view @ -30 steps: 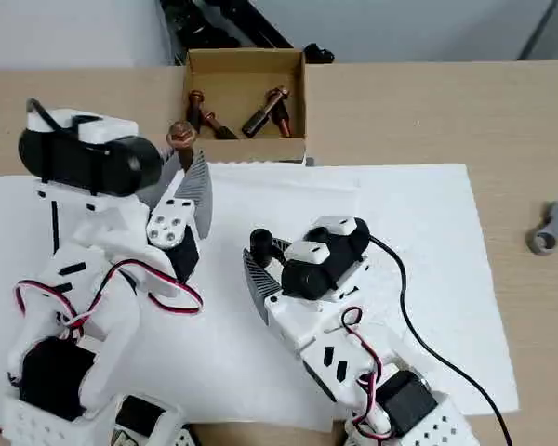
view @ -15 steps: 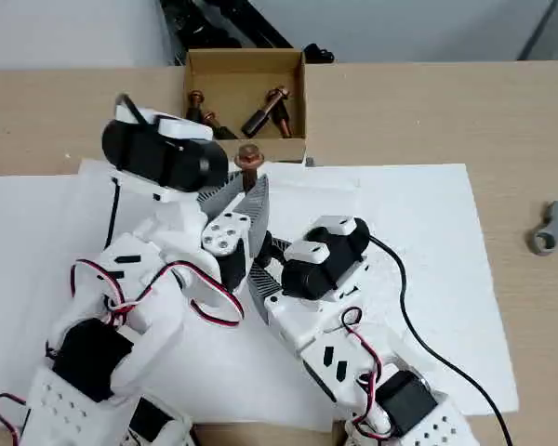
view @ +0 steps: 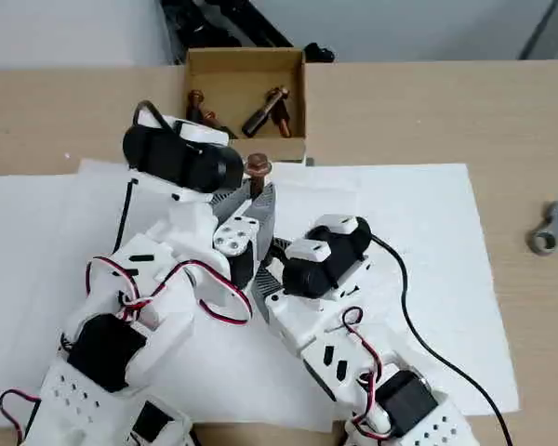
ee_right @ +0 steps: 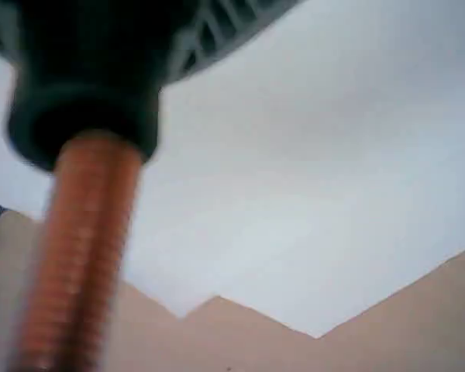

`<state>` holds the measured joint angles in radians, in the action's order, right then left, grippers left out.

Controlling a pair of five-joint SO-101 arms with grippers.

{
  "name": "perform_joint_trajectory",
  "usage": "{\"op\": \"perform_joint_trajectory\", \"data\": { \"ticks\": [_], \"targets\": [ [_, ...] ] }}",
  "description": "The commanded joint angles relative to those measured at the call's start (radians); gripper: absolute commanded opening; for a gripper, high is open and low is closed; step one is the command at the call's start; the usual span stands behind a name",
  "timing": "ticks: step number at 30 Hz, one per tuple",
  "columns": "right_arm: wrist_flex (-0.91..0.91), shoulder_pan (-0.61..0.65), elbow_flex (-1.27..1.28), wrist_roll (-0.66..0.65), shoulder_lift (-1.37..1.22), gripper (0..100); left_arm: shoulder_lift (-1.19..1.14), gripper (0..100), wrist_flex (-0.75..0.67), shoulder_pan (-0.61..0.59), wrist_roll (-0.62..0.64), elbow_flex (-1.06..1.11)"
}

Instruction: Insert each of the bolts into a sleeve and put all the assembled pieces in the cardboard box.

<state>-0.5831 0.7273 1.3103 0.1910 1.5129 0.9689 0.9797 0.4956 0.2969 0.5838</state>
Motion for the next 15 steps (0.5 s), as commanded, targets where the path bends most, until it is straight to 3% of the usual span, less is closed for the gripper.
{"op": "perform_joint_trajectory", "data": {
  "ticks": [1, 15],
  "targets": [
    [0.024, -0.008, -0.009, 0.008, 0.019, 0.2, 0.005, 0, -0.029, -0.003, 0.0, -0.008],
    [0.022, -0.008, -0.011, 0.008, 0.019, 0.2, -0.003, 0, -0.092, 0.002, -0.002, 0.041]
  ]
}}
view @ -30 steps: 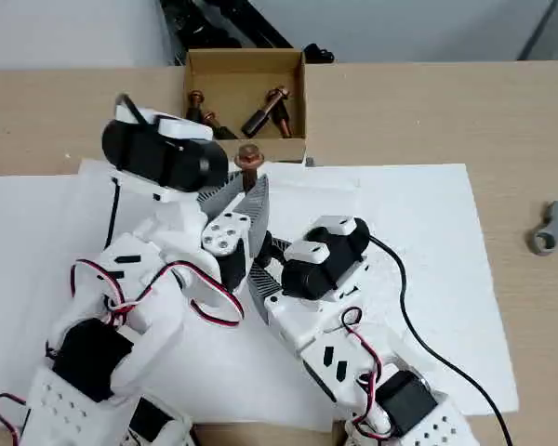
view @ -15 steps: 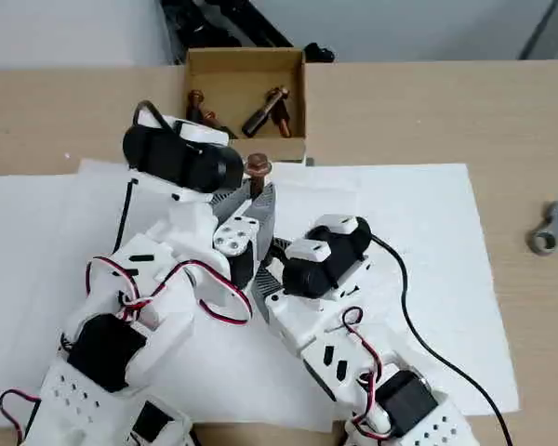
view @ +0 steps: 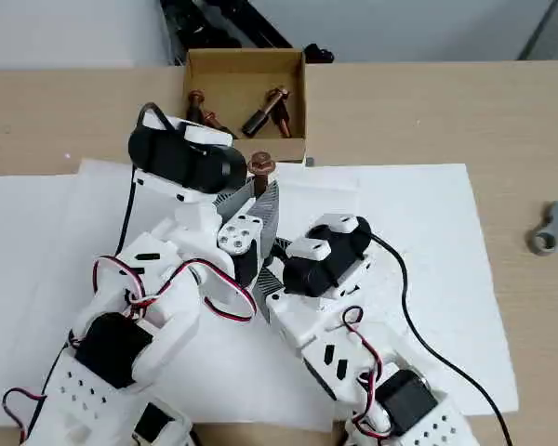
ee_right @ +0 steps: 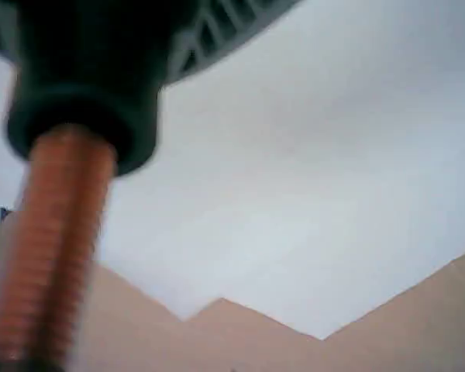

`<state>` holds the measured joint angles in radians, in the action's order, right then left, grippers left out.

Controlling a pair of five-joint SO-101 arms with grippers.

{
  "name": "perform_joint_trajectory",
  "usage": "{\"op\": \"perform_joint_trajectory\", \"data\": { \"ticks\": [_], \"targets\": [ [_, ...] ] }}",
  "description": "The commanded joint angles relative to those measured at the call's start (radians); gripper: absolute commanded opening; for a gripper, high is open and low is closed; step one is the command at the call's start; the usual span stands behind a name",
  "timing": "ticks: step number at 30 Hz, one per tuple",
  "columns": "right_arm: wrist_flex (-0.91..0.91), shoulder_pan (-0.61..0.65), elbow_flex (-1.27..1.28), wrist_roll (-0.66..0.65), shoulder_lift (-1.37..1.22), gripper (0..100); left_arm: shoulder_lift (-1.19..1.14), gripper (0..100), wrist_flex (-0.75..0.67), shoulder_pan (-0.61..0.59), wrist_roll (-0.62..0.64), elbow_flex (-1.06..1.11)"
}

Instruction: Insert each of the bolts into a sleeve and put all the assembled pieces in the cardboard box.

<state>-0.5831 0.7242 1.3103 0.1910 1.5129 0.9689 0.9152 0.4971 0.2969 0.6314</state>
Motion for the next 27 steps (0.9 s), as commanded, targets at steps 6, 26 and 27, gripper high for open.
{"op": "perform_joint_trajectory", "data": {
  "ticks": [6, 26, 27],
  "targets": [
    [0.022, -0.005, -0.011, 0.008, 0.019, 0.2, -0.003, 0, 0.044, -0.002, -0.002, -0.005],
    [0.042, -0.012, -0.028, 0.005, 0.018, 0.2, -0.003, 10, 0.365, 0.003, -0.052, -0.183],
    [0.058, -0.015, -0.035, 0.003, 0.018, 0.2, -0.003, 12, 0.397, 0.0, -0.052, -0.211]
  ]
}}
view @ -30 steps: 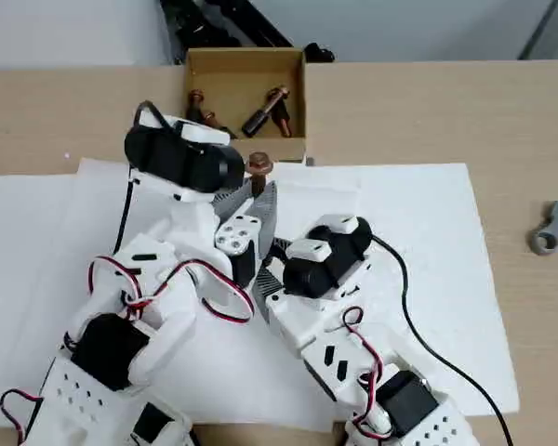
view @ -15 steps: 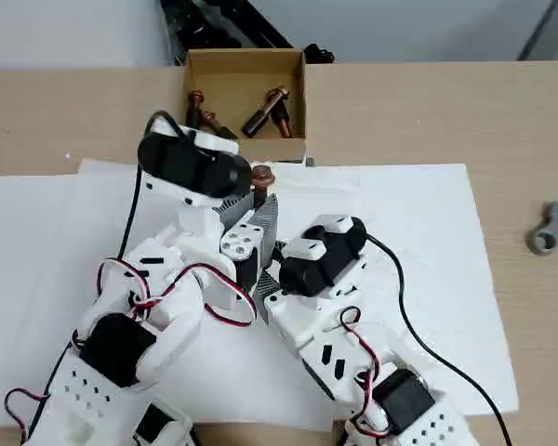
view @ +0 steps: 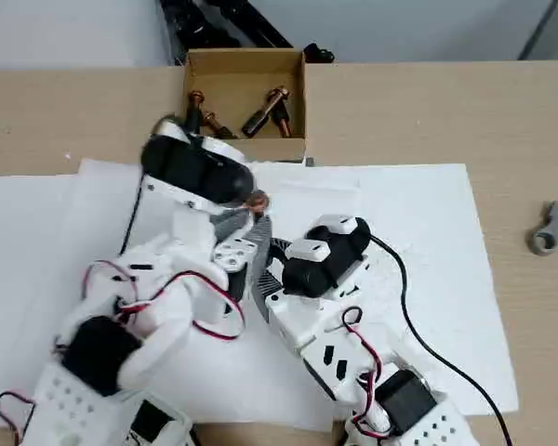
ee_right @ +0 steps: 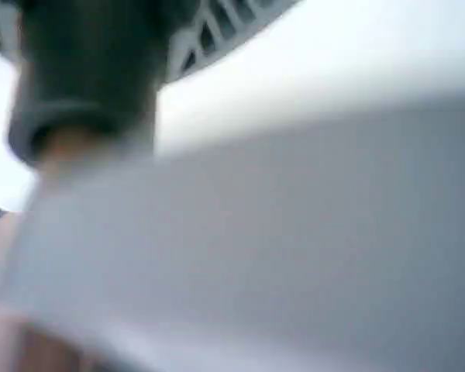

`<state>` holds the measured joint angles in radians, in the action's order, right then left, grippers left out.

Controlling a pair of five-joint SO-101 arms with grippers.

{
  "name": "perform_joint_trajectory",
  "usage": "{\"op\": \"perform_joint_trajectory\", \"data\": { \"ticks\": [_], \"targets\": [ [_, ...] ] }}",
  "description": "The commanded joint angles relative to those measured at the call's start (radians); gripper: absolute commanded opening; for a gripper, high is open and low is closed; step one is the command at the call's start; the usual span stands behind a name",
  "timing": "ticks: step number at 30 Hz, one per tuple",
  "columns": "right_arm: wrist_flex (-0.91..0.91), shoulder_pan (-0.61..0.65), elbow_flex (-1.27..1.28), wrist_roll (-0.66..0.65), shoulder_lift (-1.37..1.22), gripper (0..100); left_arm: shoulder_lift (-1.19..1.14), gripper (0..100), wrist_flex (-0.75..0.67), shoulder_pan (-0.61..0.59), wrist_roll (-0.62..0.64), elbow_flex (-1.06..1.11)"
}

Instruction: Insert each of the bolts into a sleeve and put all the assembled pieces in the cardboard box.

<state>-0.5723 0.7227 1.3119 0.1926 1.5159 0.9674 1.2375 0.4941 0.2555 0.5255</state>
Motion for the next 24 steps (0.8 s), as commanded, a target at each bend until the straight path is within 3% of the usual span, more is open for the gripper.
{"op": "perform_joint_trajectory", "data": {
  "ticks": [1, 9, 19, 24],
  "targets": [
    [0.068, -0.022, -0.043, 0.0, 0.015, 0.2, -0.002, 13, 0.106, -0.002, -0.012, -0.13],
    [0.13, -0.104, -0.173, 0.0, -0.12, 0.2, -0.002, 14, 0.269, -0.017, -0.058, -0.34],
    [0.254, -0.232, -0.562, 0.005, -0.615, 0.2, 0.008, 1, 0.282, -0.387, -0.295, -0.463],
    [0.361, -0.271, -0.735, 0.005, -0.872, 0.2, 0.008, 1, 0.325, -0.496, -0.311, -0.464]
  ]
}}
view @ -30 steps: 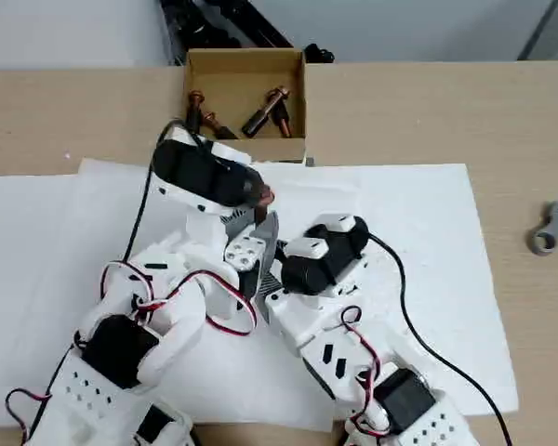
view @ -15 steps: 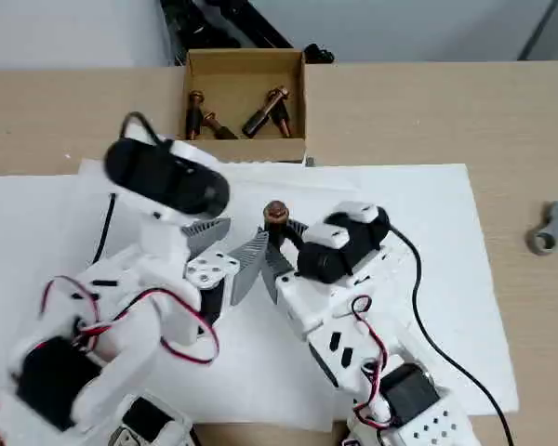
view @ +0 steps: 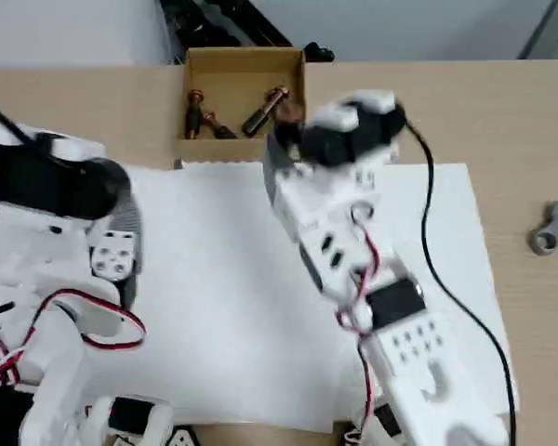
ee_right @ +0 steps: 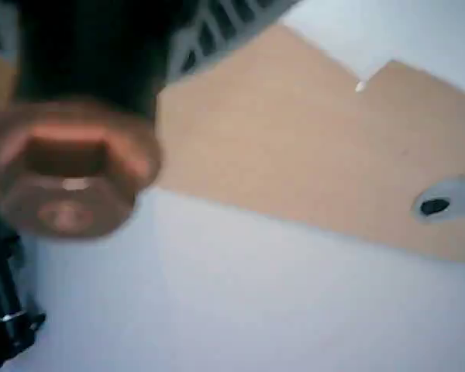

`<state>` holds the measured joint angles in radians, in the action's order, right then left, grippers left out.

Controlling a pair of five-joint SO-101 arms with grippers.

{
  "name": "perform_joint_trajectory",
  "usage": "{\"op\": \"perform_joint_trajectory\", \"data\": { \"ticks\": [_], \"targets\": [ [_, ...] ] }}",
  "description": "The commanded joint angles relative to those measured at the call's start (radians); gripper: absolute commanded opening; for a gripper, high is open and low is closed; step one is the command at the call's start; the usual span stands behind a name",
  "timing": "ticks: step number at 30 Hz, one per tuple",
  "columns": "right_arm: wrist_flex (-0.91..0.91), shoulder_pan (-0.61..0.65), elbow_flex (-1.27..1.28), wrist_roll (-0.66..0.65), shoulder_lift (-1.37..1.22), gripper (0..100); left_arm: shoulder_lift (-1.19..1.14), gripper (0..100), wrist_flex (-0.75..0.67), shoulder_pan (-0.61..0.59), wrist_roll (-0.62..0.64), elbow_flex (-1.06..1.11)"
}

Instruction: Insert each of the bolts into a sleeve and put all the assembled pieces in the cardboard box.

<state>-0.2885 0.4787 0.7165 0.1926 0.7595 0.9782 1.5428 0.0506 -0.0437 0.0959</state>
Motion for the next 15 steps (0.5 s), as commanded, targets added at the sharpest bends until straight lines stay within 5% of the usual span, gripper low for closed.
{"op": "perform_joint_trajectory", "data": {
  "ticks": [1, 15],
  "targets": [
    [0.105, -0.031, -0.167, 0.003, -0.166, 0.2, -0.003, 1, 0.029, -0.068, -0.012, -0.033],
    [0.311, -0.074, -0.532, -0.069, -0.811, 0.3, -0.003, 1, 0.054, -0.299, -0.015, -0.031]
  ]
}}
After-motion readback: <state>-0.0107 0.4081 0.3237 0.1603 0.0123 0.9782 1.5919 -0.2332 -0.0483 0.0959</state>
